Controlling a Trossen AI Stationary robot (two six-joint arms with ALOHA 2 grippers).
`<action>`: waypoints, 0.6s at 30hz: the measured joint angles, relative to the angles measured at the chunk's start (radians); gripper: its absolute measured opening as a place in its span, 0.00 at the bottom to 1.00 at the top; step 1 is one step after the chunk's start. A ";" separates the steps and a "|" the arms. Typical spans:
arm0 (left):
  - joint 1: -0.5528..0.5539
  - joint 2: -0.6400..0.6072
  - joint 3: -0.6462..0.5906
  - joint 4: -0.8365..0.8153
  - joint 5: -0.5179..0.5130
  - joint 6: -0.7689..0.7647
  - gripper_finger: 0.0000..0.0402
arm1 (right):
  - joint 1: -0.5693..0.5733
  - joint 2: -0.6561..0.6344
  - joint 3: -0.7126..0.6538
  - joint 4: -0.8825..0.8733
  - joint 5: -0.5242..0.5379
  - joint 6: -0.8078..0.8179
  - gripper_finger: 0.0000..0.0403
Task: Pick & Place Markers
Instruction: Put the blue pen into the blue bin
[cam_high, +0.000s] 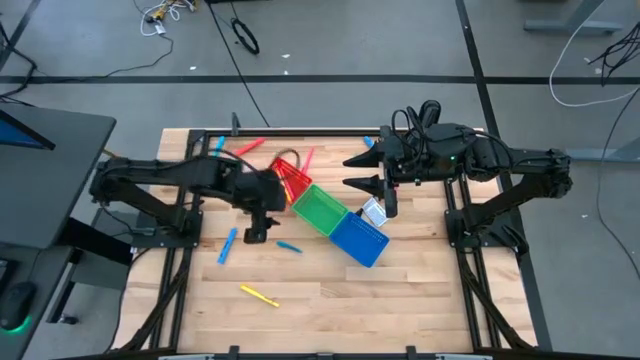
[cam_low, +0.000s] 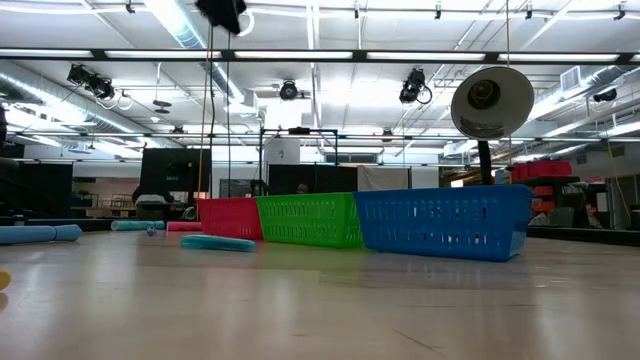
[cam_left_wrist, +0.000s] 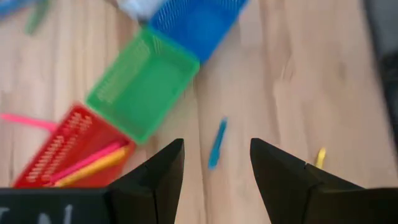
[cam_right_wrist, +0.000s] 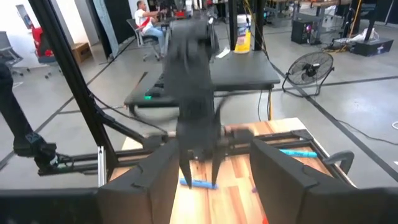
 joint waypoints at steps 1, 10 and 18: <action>0.000 0.020 0.000 -0.019 0.000 0.012 0.47 | 0.000 0.000 0.000 0.004 0.000 0.000 0.49; 0.000 0.144 -0.056 -0.056 0.025 0.060 0.47 | 0.000 0.000 0.000 0.018 0.000 0.000 0.49; -0.045 0.207 -0.165 0.075 0.049 0.100 0.47 | 0.000 0.000 0.000 0.014 0.000 -0.007 0.49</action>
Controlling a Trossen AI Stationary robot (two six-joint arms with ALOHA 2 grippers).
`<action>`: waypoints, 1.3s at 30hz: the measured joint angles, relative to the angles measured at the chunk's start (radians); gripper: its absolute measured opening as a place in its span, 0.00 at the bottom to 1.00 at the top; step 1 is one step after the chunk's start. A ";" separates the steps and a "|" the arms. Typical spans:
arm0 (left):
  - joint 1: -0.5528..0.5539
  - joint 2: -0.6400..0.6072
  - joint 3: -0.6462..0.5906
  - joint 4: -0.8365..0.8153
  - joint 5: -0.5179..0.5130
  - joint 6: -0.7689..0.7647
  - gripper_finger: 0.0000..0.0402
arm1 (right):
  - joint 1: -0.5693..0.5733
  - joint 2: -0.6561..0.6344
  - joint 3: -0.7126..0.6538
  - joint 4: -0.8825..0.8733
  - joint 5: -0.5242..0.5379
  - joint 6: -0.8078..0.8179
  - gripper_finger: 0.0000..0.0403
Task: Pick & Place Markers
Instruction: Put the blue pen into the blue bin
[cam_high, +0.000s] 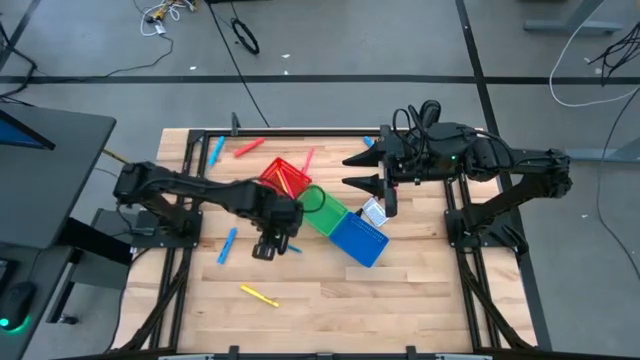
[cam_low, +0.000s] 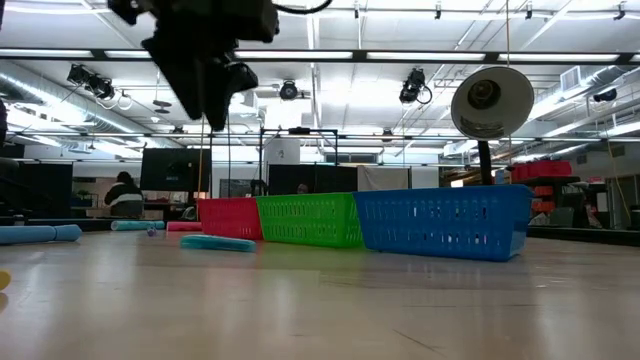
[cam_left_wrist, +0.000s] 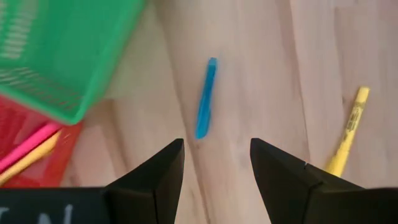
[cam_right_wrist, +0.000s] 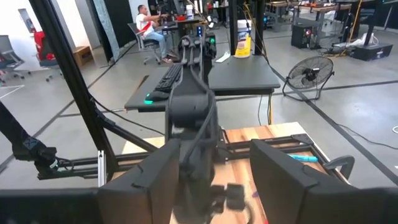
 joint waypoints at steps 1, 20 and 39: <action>-0.009 0.011 -0.008 0.017 -0.004 0.012 0.47 | 0.000 0.000 0.000 -0.001 0.000 -0.001 0.49; -0.026 0.304 -0.029 0.135 -0.080 0.092 0.47 | 0.000 0.000 0.000 -0.010 -0.012 0.008 0.49; -0.026 0.366 -0.022 0.184 -0.039 0.142 0.47 | 0.000 0.001 0.001 -0.013 -0.012 0.000 0.49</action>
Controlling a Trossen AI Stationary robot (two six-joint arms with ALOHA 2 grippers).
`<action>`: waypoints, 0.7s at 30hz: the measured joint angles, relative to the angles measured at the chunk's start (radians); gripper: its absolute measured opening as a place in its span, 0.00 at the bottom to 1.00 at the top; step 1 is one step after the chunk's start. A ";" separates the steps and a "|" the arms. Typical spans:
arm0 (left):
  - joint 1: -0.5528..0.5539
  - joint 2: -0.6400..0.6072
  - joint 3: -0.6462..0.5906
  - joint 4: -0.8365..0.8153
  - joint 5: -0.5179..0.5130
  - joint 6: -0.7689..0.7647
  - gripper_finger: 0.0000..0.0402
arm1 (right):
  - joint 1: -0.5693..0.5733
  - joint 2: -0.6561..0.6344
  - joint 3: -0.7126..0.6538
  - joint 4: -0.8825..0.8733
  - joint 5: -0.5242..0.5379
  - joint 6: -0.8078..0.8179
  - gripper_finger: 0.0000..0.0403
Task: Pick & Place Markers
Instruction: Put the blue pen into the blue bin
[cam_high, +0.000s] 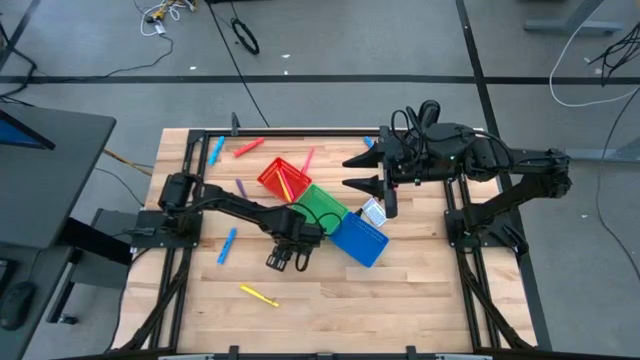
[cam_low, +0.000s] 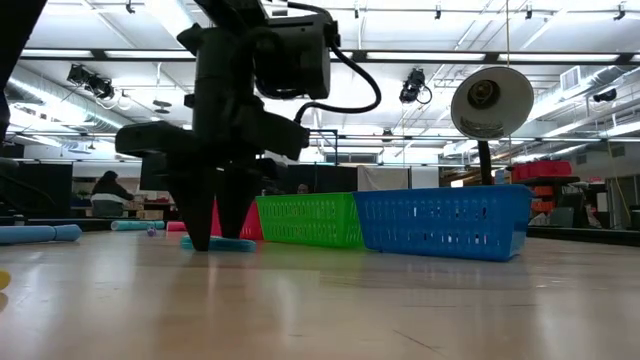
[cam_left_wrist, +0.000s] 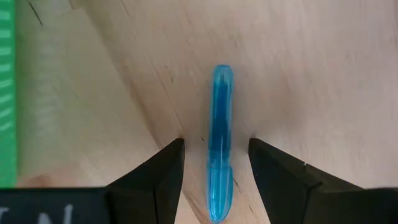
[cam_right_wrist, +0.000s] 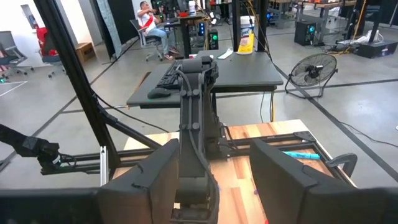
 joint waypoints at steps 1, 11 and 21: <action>0.000 0.000 0.000 0.001 0.000 0.000 0.47 | 0.000 0.000 0.000 0.001 0.000 0.000 0.49; 0.001 0.003 -0.003 0.005 0.033 0.002 0.35 | 0.000 0.000 0.000 -0.001 0.003 0.000 0.49; 0.002 0.005 -0.004 0.003 0.076 0.020 0.10 | 0.000 0.000 0.000 0.000 0.004 -0.001 0.49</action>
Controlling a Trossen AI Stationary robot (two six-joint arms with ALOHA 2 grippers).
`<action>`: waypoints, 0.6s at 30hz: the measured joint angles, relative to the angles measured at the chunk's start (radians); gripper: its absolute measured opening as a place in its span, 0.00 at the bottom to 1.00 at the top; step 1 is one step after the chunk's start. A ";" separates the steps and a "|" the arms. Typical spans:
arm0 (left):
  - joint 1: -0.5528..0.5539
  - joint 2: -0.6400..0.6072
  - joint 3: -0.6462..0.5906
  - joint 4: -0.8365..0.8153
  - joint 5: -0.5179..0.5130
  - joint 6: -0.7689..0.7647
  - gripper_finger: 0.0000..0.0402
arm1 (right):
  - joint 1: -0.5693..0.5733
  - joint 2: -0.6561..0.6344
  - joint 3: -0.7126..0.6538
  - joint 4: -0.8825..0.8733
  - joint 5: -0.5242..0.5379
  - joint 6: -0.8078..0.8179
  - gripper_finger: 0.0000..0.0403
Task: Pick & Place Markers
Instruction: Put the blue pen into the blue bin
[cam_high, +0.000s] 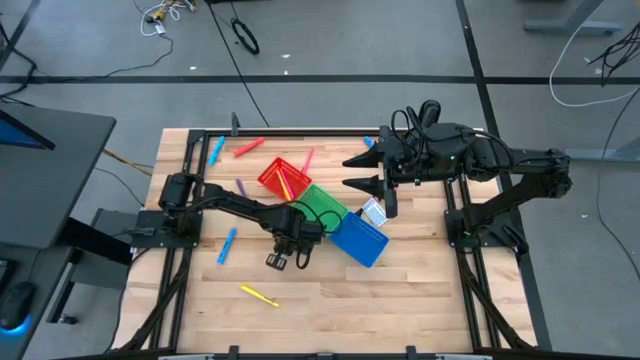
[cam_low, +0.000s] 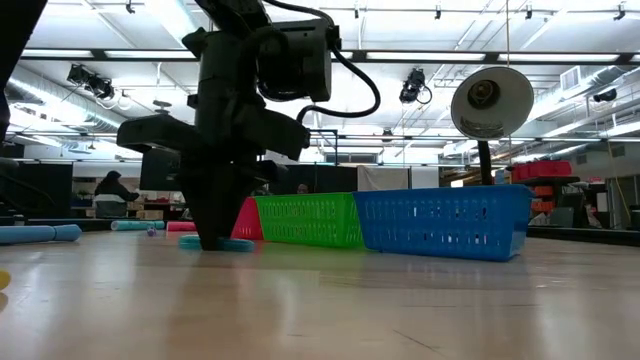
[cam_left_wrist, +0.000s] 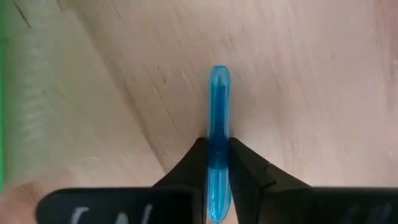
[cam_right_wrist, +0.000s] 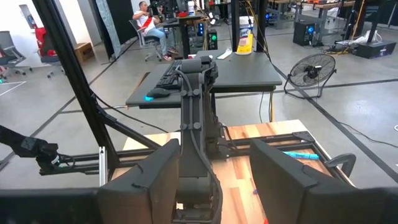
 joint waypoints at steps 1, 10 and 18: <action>0.000 0.000 0.000 0.000 0.000 0.004 0.10 | 0.000 0.000 0.000 0.000 0.000 0.000 0.49; -0.001 0.001 -0.001 0.000 0.000 0.006 0.12 | 0.000 0.000 0.000 -0.001 0.000 0.000 0.49; -0.003 -0.021 -0.001 -0.044 -0.027 0.001 0.10 | 0.000 0.000 0.000 0.002 0.000 0.006 0.49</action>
